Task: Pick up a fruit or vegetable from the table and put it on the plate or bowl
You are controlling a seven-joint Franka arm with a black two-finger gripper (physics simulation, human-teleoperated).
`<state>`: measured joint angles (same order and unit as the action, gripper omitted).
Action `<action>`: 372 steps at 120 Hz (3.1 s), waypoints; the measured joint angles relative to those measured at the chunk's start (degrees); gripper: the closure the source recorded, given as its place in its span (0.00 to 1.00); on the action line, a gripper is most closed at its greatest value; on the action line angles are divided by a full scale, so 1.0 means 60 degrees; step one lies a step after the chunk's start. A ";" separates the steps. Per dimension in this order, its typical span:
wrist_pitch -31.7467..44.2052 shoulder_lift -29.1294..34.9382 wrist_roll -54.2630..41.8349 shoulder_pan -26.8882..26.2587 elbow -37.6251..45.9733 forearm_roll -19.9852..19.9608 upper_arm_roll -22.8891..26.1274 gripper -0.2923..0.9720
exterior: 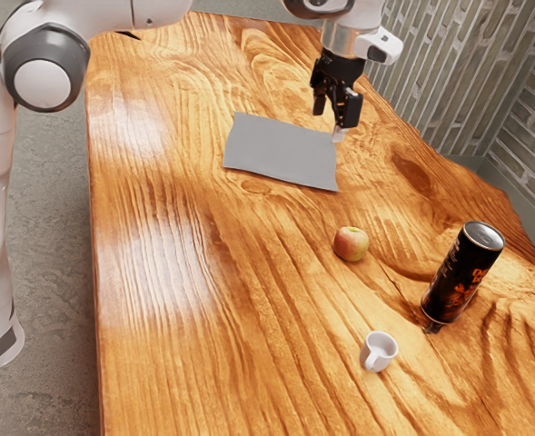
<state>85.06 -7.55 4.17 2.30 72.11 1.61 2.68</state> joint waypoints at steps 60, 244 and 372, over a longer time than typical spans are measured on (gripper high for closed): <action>-0.0808 0.0168 -0.0480 0.0107 -0.0386 0.0048 0.0159 0.23; 0.3596 -0.2137 -0.5694 0.0039 0.2042 0.0011 0.0623 0.23; 0.4686 -0.3560 -0.6215 -0.0061 0.0995 0.0257 0.0330 0.23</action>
<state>113.18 -28.92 -33.12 1.93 78.08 3.15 4.66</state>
